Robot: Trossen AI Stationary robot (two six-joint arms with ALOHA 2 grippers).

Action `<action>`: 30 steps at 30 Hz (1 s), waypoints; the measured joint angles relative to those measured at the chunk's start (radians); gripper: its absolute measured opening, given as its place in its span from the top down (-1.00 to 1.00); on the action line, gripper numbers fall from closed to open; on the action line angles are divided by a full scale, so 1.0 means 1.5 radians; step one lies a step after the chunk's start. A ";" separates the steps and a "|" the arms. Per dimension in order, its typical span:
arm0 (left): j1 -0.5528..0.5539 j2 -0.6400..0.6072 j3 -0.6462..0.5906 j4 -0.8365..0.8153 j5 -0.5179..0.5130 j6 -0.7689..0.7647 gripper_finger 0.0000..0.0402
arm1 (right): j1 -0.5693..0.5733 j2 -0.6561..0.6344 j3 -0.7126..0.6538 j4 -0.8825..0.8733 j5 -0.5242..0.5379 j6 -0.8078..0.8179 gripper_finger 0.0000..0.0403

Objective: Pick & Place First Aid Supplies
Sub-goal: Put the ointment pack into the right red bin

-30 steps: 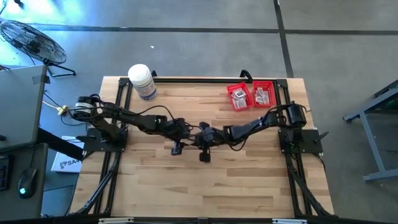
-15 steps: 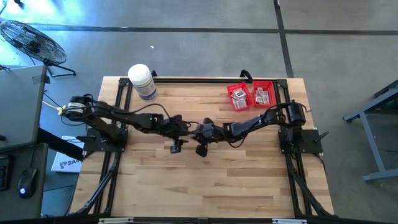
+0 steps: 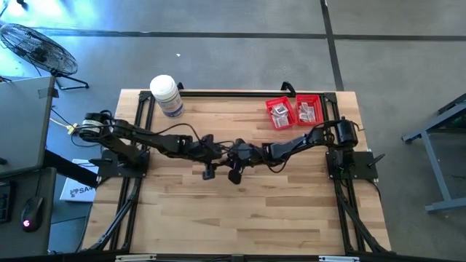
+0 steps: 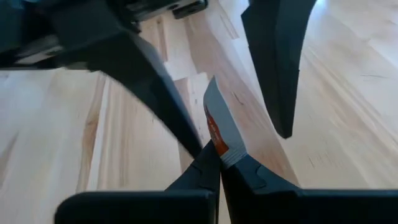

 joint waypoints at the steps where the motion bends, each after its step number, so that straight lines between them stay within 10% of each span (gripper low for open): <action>1: 0.000 0.000 0.000 -0.009 -0.001 0.000 -0.03 | 0.000 0.000 0.000 0.000 -0.005 -0.007 0.99; 17: 0.001 0.000 -0.001 -0.030 0.003 0.020 0.00 | 0.001 -0.002 0.000 0.011 -0.055 -0.027 0.99; 30: 0.001 -0.003 -0.001 -0.033 0.088 0.053 0.92 | 0.002 -0.003 0.001 0.002 -0.054 -0.027 0.99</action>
